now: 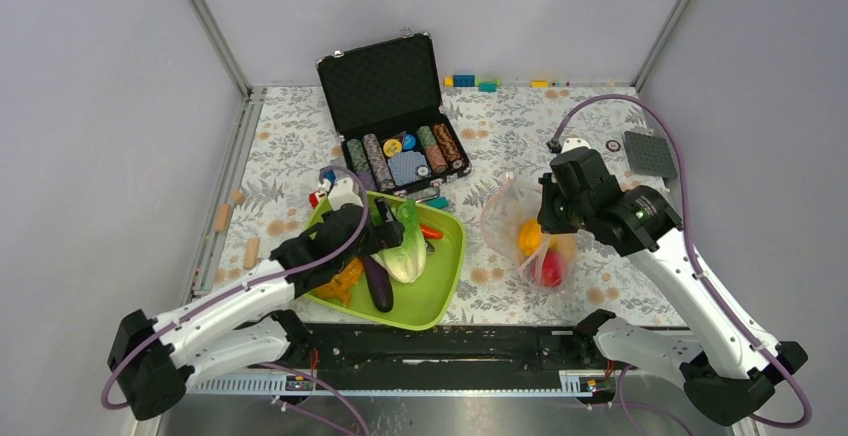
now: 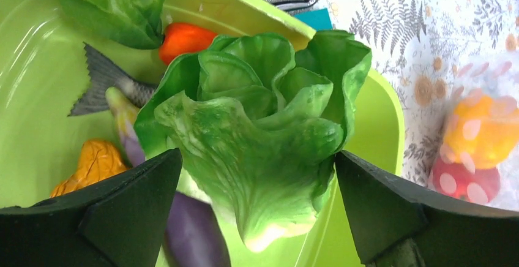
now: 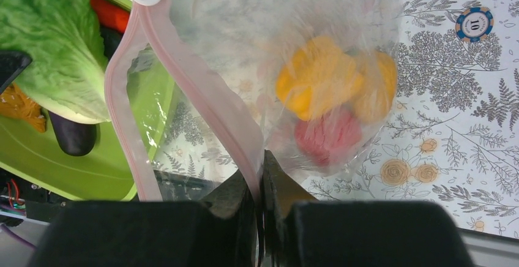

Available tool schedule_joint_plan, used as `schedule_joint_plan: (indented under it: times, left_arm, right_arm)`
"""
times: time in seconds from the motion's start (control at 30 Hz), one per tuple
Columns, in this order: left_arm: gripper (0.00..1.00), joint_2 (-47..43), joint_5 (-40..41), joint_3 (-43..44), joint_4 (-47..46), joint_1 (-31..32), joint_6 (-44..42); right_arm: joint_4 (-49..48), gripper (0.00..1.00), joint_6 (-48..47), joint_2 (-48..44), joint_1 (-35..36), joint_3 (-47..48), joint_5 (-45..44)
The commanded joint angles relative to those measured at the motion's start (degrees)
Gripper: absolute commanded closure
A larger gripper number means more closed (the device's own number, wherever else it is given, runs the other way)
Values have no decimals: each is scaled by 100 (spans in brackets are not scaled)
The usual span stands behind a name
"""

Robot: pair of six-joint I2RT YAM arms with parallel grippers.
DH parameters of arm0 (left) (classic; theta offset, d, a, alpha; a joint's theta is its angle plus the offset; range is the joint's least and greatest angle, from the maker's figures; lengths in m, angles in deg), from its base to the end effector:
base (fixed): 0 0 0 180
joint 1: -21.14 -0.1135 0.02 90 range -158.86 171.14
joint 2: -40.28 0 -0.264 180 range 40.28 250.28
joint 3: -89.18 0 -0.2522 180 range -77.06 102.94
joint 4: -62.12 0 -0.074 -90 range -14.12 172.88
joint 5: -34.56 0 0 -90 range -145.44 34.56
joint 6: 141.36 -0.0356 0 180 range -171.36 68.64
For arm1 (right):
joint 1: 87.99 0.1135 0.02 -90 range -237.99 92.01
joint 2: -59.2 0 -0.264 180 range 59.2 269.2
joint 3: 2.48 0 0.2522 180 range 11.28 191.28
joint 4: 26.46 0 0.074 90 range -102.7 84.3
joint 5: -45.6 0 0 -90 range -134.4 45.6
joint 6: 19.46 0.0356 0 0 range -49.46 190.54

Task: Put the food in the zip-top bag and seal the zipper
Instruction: Pick up the fake vegetable from the bin.

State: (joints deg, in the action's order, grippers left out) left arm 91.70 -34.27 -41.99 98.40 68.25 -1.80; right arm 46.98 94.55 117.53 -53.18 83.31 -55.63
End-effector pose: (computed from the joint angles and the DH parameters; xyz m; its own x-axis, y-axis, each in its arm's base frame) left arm 0.1393 -0.1310 0.2412 -0.6514 -0.3416 -0.6775 -0.0060 0.8952 -0.4456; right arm 0.1525 0.0976 0.3762 -0.7219 -0.0159 -0.6918 -0.1697 0.9732 0.1548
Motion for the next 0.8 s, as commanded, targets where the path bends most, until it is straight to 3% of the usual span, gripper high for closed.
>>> schedule_joint_plan:
  times: [0.0,0.4,0.43,0.6,0.77]
  left_arm:
    - [1,402,-44,77,-901,-141,102]
    - [4,1895,-23,799,148,-188,381]
    - [11,2007,-50,874,221,-185,364]
    - [71,2187,-57,1132,541,-185,368]
    - [100,1677,-138,1194,595,-169,295]
  right_arm:
    - [-141,90,-102,-116,-11,-22,93]
    - [-141,90,-169,-193,-11,-74,18]
    - [-141,90,-170,-217,-13,-77,6]
    - [-140,90,-188,-316,-11,-101,-33]
    - [-138,90,-201,-388,-11,-101,-49]
